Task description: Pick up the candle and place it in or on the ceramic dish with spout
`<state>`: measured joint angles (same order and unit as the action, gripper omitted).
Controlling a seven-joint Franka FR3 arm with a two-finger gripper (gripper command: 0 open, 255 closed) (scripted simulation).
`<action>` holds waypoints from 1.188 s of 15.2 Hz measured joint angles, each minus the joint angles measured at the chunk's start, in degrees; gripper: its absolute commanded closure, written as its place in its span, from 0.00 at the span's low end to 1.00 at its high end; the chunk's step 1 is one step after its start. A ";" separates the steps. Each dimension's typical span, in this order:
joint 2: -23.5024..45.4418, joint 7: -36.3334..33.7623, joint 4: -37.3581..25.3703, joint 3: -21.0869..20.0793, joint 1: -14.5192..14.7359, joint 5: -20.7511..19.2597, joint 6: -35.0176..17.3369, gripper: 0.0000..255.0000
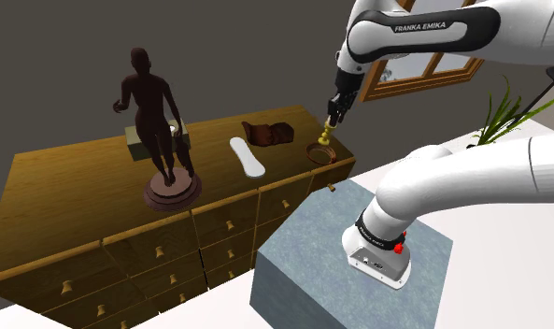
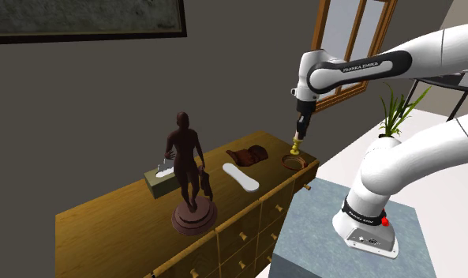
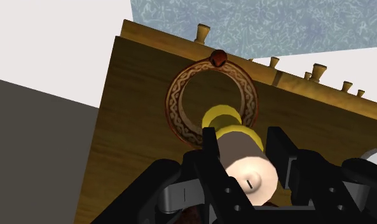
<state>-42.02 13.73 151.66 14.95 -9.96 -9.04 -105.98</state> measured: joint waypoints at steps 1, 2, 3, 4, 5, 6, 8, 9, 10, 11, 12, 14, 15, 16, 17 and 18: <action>0.43 0.01 0.56 0.16 0.01 -0.08 -0.98 1.00; 0.60 -0.02 1.15 0.25 -0.01 -0.16 -1.73 1.00; 0.85 0.00 1.83 0.41 -0.05 -0.28 -2.66 1.00; 1.31 0.14 2.51 0.71 -0.14 -0.49 -3.81 1.00; 1.21 0.10 3.03 0.74 -0.19 -0.55 -4.23 1.00; 1.29 0.05 3.27 0.74 -0.17 -0.55 -4.57 1.00; 1.32 0.03 3.44 0.76 -0.17 -0.57 -4.77 1.00; 1.33 0.04 3.47 0.77 -0.18 -0.59 -4.81 1.00; 1.34 0.04 3.48 0.78 -0.18 -0.59 -4.83 1.00; 1.34 0.05 3.48 0.78 -0.18 -0.59 -4.84 1.00; 1.34 0.05 3.49 0.78 -0.18 -0.59 -4.84 0.00; 1.34 0.05 3.48 0.78 -0.18 -0.59 -4.84 0.00; 1.34 0.05 3.48 0.78 -0.18 -0.59 -4.84 0.00; 1.34 0.05 3.48 0.78 -0.18 -0.59 -4.84 0.00; 1.34 0.05 3.48 0.78 -0.18 -0.59 -4.84 0.00; 1.34 0.05 3.48 0.78 -0.18 -0.59 -4.84 0.00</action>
<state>-40.68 13.78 155.14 15.73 -10.14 -9.63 -110.82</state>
